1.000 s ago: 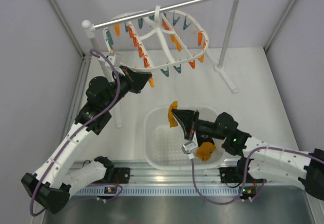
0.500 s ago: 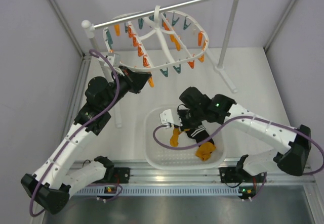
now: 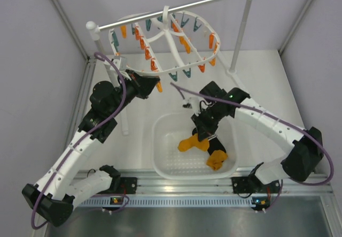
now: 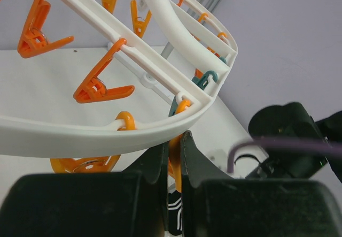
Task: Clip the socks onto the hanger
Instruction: Place the sock in the bin.
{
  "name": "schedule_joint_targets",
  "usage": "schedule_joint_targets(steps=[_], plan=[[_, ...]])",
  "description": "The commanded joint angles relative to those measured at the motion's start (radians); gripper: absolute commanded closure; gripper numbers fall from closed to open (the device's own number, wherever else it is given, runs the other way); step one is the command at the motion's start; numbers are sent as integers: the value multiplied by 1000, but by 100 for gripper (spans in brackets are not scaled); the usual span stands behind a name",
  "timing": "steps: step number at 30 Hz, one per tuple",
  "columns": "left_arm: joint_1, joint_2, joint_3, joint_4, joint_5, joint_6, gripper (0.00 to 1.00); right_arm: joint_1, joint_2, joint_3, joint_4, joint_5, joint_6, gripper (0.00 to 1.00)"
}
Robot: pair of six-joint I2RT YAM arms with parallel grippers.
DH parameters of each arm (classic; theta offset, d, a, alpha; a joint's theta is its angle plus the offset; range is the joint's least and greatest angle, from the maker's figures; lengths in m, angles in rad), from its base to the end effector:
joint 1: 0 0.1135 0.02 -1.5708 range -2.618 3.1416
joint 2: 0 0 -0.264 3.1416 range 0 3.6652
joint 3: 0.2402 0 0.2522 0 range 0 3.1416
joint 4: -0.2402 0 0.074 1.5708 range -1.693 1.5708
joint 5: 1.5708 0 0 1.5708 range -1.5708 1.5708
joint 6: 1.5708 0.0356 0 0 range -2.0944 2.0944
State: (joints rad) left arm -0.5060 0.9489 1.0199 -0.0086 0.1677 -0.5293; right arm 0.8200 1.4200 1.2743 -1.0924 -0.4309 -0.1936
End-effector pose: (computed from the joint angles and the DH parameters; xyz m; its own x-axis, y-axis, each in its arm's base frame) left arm 0.1853 -0.1095 0.4121 -0.2678 -0.4208 -0.8667 0.5658 0.6594 -0.4950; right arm 0.1707 0.2047 0.2978 -0.4871 -0.7782 -0.3964 -0.8673 0.3775 0.3246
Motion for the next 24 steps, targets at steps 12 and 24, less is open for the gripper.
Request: schedule_joint_targets(steps=[12, 24], plan=[[-9, -12, -21, -57, 61, -1, 100, -238, -9, -119, 115, -439, 538, 100], [-9, -4, -21, -45, 67, -23, 100, -308, -10, -236, 316, -943, 681, 100]])
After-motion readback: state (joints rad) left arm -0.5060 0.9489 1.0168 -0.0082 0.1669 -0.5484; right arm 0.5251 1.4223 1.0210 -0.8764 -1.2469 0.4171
